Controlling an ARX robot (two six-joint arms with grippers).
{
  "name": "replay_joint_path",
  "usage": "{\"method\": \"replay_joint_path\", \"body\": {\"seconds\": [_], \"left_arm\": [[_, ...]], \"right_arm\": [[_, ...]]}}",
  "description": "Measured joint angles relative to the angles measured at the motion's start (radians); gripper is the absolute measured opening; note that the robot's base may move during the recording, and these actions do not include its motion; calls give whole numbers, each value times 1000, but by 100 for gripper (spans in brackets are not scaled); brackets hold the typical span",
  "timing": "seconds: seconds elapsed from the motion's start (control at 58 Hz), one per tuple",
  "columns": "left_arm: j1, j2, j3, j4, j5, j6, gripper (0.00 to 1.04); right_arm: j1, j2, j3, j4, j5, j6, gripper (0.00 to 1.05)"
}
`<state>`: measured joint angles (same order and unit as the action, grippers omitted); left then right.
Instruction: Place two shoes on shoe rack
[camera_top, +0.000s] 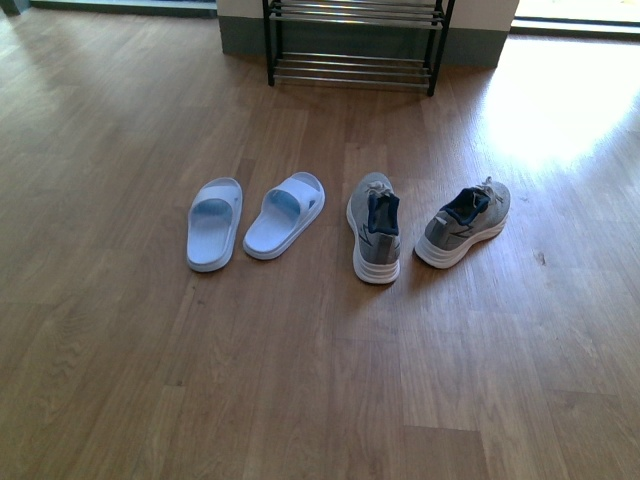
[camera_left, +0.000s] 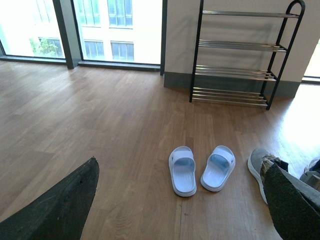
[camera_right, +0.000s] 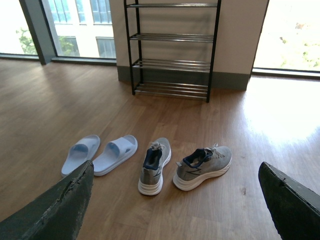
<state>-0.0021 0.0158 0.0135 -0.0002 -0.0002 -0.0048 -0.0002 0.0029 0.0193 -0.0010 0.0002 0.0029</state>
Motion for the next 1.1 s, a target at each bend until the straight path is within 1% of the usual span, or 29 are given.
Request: {"method": "replay_joint_path", "body": {"seconds": [1.103], "left_arm": [[0,0,0,0,0,0,95]], "right_arm": [[0,0,0,0,0,0,96]]}}
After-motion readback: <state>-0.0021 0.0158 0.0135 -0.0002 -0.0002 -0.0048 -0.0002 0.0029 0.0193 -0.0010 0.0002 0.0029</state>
